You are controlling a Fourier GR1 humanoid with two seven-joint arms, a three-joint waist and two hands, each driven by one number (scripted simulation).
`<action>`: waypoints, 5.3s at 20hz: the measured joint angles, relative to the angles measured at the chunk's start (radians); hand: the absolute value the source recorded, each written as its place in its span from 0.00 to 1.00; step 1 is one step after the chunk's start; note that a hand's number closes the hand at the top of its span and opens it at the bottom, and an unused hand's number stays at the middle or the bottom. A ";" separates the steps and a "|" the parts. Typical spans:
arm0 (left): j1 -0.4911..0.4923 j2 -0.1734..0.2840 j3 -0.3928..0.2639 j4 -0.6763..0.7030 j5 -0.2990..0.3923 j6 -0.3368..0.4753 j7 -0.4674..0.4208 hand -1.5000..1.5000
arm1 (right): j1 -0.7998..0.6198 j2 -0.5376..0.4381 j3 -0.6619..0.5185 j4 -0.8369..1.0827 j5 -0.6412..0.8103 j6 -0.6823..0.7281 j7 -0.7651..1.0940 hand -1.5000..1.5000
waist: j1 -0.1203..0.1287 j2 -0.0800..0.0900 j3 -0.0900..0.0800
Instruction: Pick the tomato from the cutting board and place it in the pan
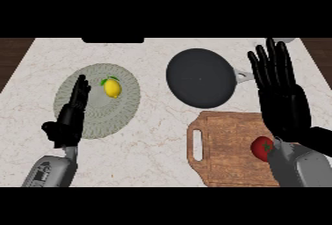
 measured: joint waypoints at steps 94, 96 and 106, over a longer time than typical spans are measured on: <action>-0.047 -0.029 0.214 -0.093 -0.085 -0.192 0.230 0.50 | 0.292 -0.237 -0.047 -0.094 0.999 0.576 0.758 0.00 | 0.007 0.009 0.016; -0.066 -0.034 0.215 -0.083 -0.089 -0.191 0.236 0.50 | 0.269 -0.219 -0.047 -0.063 1.013 0.581 0.754 0.00 | 0.007 0.009 0.016; -0.051 -0.040 0.227 -0.105 -0.099 -0.210 0.241 0.50 | 0.218 -0.181 -0.049 0.103 1.112 0.585 0.675 0.00 | 0.008 0.010 0.016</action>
